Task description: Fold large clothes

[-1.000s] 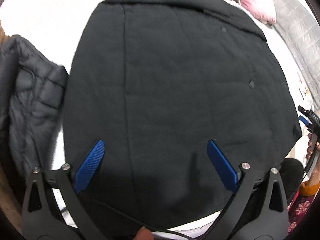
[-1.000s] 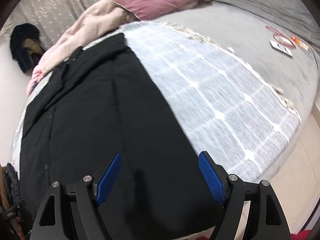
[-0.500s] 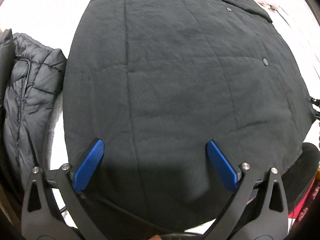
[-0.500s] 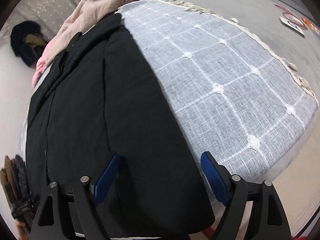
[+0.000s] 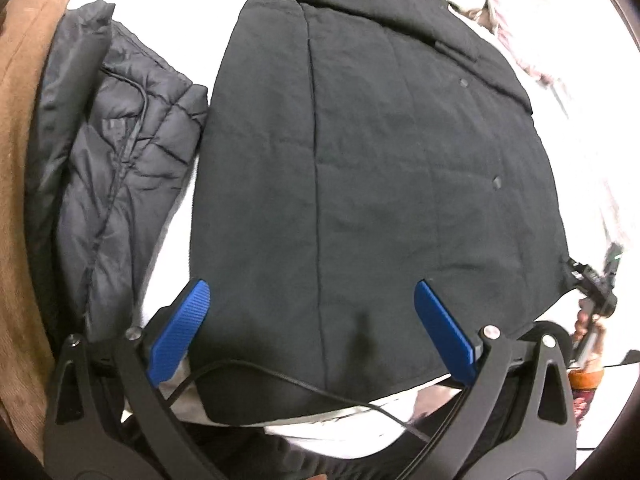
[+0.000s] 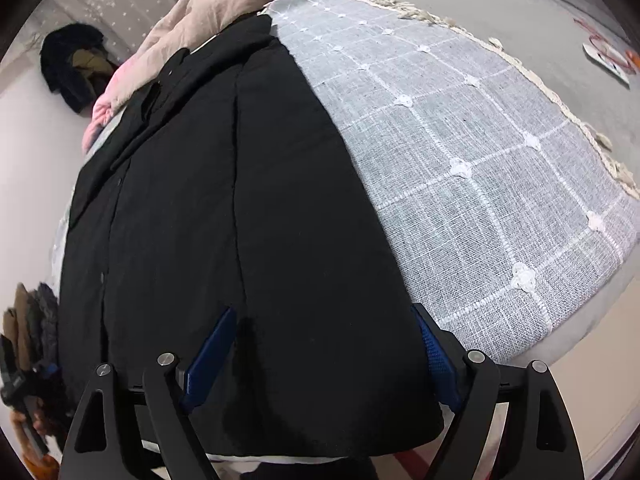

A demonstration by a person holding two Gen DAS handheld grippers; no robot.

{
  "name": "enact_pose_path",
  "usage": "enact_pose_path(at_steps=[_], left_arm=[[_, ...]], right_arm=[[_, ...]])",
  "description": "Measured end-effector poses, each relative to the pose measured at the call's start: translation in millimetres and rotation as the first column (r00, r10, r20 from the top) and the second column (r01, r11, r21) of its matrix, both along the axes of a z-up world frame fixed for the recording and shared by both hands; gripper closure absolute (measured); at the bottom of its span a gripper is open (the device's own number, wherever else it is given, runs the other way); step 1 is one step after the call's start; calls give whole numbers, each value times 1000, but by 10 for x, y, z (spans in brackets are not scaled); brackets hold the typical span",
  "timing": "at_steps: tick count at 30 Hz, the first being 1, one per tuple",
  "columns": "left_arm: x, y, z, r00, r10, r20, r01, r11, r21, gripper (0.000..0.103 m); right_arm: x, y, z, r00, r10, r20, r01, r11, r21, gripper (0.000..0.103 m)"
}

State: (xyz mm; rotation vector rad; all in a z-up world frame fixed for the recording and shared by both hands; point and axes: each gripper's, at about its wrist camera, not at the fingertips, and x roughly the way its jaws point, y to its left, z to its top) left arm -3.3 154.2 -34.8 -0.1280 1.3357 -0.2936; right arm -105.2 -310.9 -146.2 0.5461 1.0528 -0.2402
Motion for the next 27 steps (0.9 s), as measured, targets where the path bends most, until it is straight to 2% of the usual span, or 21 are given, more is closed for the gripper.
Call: enact_pose_path(at_steps=[3, 7, 9, 12, 15, 19, 22, 25, 27], left_arm=[[-127, -54, 232, 999, -25, 42, 26, 999, -21, 2], [-328, -82, 577, 994, -24, 109, 23, 1000, 2, 2], [-391, -109, 610, 993, -19, 119, 17, 1000, 20, 2], [-307, -93, 423, 997, 2, 71, -6, 999, 52, 2], [-185, -112, 74, 1000, 21, 22, -24, 987, 161, 2], [40, -183, -393, 999, 34, -17, -27, 950, 312, 1], [96, -213, -493, 999, 41, -1, -39, 951, 308, 0], [147, -188, -514, 998, 56, -5, -53, 964, 260, 0], [171, -120, -539, 999, 50, 5, -50, 980, 193, 0]], right_arm=[[-36, 65, 6, 999, 39, -7, -39, 999, -15, 16], [-20, 84, 14, 998, 57, -30, -58, 998, -30, 16], [7, 91, 12, 997, 61, -43, -63, 997, -36, 15], [70, 124, 2, 996, 70, -50, -73, 996, -48, 15], [106, 135, -3, 995, 86, -42, -88, 995, -45, 15], [62, 116, -13, 995, 102, -3, -102, 995, -24, 15], [12, 95, -23, 995, 96, 36, -96, 995, -4, 16], [-45, 74, -29, 995, 83, 63, -83, 996, 8, 16], [-48, 74, -40, 994, 68, 86, -71, 997, 38, 17]])
